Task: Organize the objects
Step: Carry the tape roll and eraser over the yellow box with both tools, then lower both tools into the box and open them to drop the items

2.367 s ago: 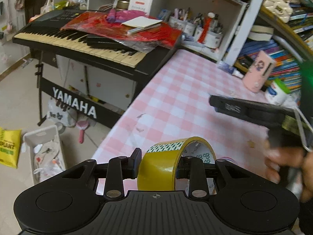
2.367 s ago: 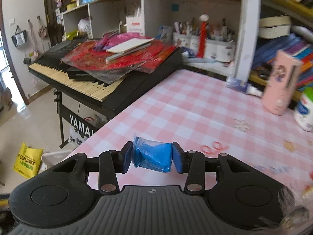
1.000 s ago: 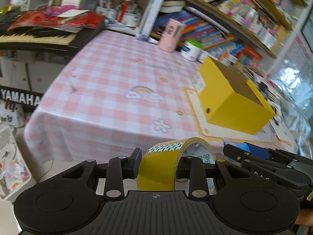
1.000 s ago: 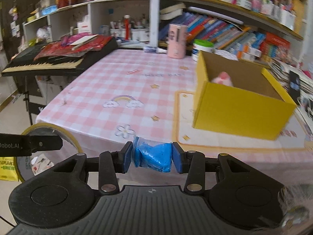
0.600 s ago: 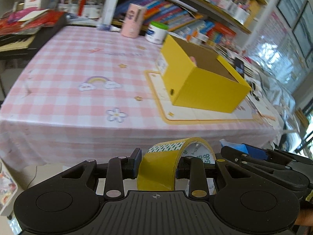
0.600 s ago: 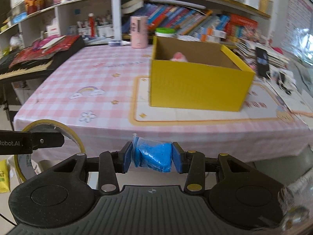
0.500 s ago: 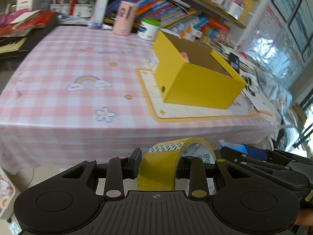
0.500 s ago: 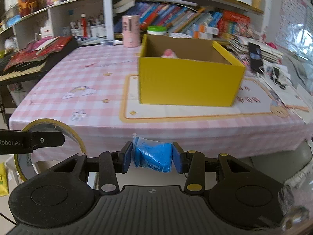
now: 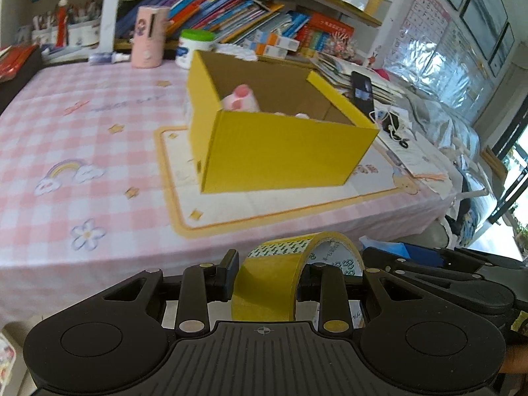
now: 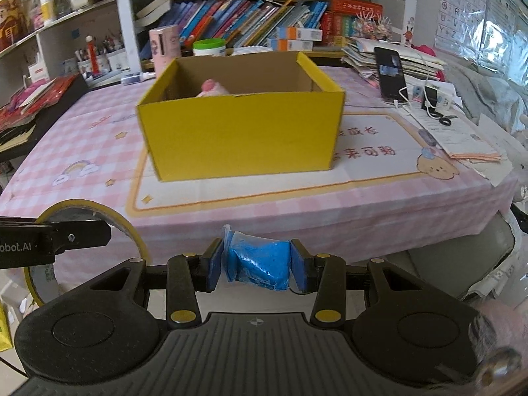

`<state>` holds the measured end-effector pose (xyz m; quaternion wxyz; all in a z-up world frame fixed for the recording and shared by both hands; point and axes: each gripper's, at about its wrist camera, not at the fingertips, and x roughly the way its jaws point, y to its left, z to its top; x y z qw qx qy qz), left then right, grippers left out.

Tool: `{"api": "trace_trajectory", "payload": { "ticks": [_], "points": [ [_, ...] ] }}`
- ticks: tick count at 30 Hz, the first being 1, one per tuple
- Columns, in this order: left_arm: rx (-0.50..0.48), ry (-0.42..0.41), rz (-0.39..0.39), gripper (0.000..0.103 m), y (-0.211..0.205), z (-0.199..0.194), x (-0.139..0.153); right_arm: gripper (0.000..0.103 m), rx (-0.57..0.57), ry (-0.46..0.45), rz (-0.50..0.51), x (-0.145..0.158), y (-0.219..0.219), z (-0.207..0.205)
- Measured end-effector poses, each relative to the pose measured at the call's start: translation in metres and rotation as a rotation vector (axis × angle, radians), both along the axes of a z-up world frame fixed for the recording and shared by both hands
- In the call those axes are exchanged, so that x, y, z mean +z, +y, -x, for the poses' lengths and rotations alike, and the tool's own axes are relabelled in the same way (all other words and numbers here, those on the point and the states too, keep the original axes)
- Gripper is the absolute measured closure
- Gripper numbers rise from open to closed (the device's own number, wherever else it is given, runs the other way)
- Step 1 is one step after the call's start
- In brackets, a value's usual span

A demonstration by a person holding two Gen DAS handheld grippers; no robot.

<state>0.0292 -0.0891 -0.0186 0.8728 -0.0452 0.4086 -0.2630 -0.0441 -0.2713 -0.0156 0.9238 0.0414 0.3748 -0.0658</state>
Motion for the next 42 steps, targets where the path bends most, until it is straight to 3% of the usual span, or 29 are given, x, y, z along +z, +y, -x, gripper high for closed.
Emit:
{"api": "trace_trajectory", "payload": {
  "ticks": [10, 15, 23, 29, 39, 42],
  "points": [
    [-0.006, -0.014, -0.025, 0.073, -0.040, -0.018, 0.001, 0.063, 0.005, 0.013, -0.040, -0.001, -0.049, -0.032],
    [0.011, -0.069, -0.015, 0.073, -0.050, -0.030, 0.014, 0.063, 0.030, 0.005, -0.049, 0.001, -0.056, -0.047],
    [0.074, -0.190, 0.017, 0.073, -0.066, -0.063, 0.051, 0.063, 0.086, -0.162, -0.037, 0.040, -0.079, -0.088],
    [0.160, -0.217, -0.040, 0.073, -0.079, -0.102, 0.060, 0.063, 0.152, -0.245, -0.033, 0.064, -0.091, -0.131],
    [0.251, -0.221, -0.118, 0.075, -0.088, -0.145, 0.055, 0.063, 0.267, -0.152, 0.018, 0.038, -0.088, -0.198],
    [0.239, -0.190, -0.191, 0.075, -0.096, -0.156, 0.043, 0.063, 0.314, -0.097, 0.032, 0.027, -0.083, -0.214]
  ]
}}
